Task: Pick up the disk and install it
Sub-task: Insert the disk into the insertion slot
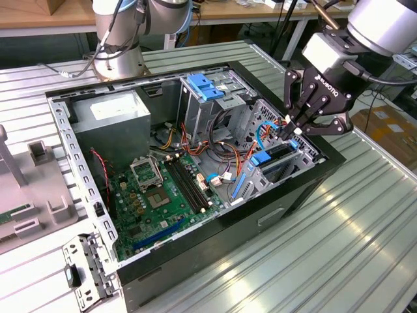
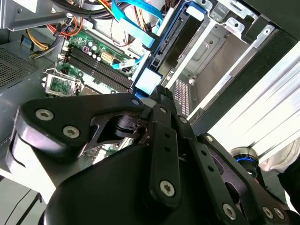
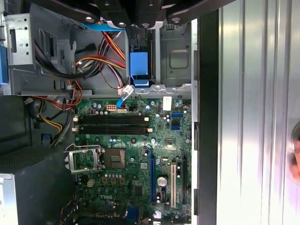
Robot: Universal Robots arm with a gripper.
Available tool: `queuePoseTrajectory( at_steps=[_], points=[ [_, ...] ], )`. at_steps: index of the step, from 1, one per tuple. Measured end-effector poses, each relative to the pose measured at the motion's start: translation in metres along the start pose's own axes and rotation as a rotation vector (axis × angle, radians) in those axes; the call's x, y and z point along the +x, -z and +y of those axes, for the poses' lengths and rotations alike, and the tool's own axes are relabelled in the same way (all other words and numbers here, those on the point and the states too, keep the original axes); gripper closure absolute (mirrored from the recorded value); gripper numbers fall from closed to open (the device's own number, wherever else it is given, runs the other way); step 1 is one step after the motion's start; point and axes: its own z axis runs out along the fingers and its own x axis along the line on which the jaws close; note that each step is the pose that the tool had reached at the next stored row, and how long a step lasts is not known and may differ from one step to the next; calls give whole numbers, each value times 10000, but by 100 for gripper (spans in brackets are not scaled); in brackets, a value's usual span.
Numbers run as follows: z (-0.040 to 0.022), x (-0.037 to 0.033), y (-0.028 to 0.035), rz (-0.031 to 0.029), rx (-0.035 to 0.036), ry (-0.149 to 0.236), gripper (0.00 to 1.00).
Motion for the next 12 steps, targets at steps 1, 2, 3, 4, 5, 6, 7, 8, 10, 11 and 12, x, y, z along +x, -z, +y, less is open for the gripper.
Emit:
queuePoseTrajectory(
  at_steps=[1,2,3,4,5,6,7,8,10,11,12],
  points=[
    [-15,0,0,0,0,0,89],
    [-39,-1,1,-2,0,0,89],
    [-53,-2,4,0,0,0,89],
    [-53,-2,3,-1,0,0,89],
    [-53,-2,4,-1,0,-1,89],
    [-54,-1,4,0,0,-1,89],
    [-55,-1,3,-2,54,6,89],
    [-56,-1,1,-4,157,19,89],
    [-54,-1,1,-7,496,56,89],
    [-54,-1,1,-9,630,71,89],
    [-53,-1,1,-12,775,87,89]
  ],
)
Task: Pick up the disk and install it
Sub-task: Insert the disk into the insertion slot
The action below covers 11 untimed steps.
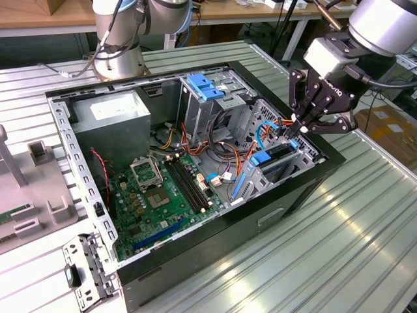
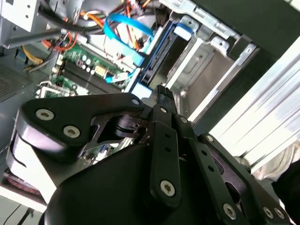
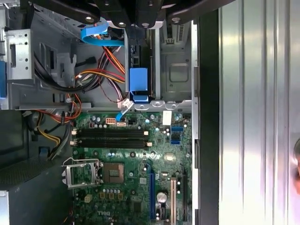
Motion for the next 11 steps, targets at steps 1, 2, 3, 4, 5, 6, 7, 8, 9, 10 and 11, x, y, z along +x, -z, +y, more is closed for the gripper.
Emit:
queuePoseTrajectory(
  at_steps=[1,2,3,4,5,6,7,8,9,10,11],
  points=[
    [1,0,-1,-3,164,19,89],
    [1,1,-1,-4,279,32,89],
    [0,1,-1,-5,293,34,89],
    [0,0,-1,-5,296,36,89],
    [0,0,-1,-4,298,35,89],
    [1,0,-1,-4,301,35,89],
    [1,0,-1,-5,305,35,89],
    [1,0,-1,-5,308,36,89],
    [1,0,-1,-5,311,36,89],
    [1,0,-1,-5,314,37,89],
    [1,0,-1,-5,318,37,89]
  ],
)
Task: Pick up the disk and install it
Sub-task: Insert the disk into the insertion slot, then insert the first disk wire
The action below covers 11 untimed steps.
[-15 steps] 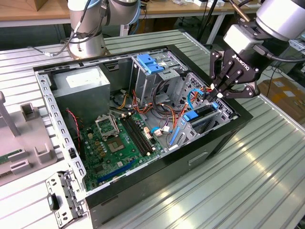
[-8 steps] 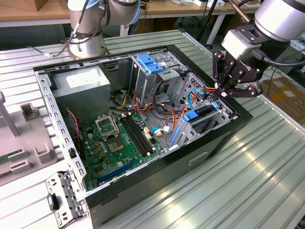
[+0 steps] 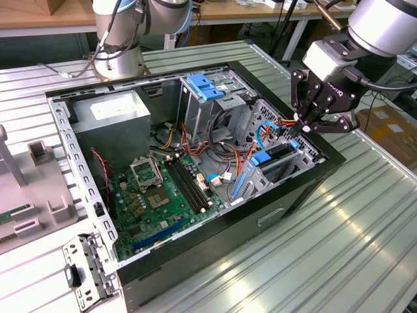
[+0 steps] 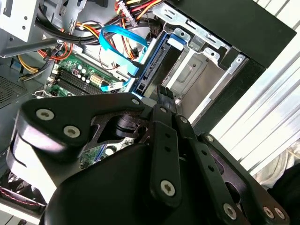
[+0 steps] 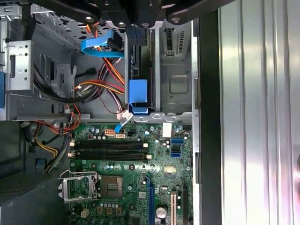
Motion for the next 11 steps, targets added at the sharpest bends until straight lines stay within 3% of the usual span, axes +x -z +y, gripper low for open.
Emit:
queuePoseTrajectory(
  at_steps=[6,11],
  points=[
    [0,0,0,0,17,1,89],
    [-52,-5,-7,2,6,4,89]
  ],
)
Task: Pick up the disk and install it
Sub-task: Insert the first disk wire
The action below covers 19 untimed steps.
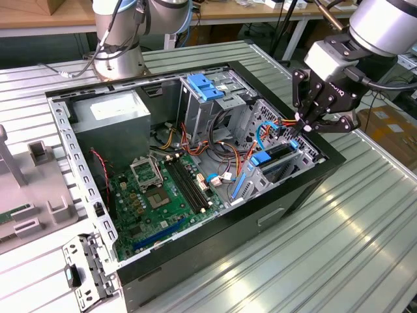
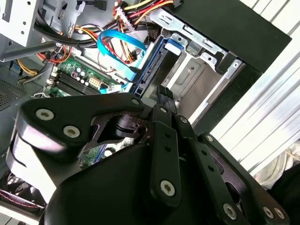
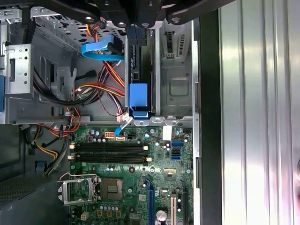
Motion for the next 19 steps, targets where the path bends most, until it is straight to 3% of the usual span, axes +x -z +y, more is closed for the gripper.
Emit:
queuePoseTrajectory(
  at_steps=[4,9,12,16,19],
  points=[
    [-62,-4,-20,6,-27,49,89],
    [-85,1,-65,14,-50,73,89],
    [-95,1,-86,48,-57,122,89],
    [-105,1,-103,139,-75,288,89],
    [-104,0,-102,143,-116,677,89]
  ],
)
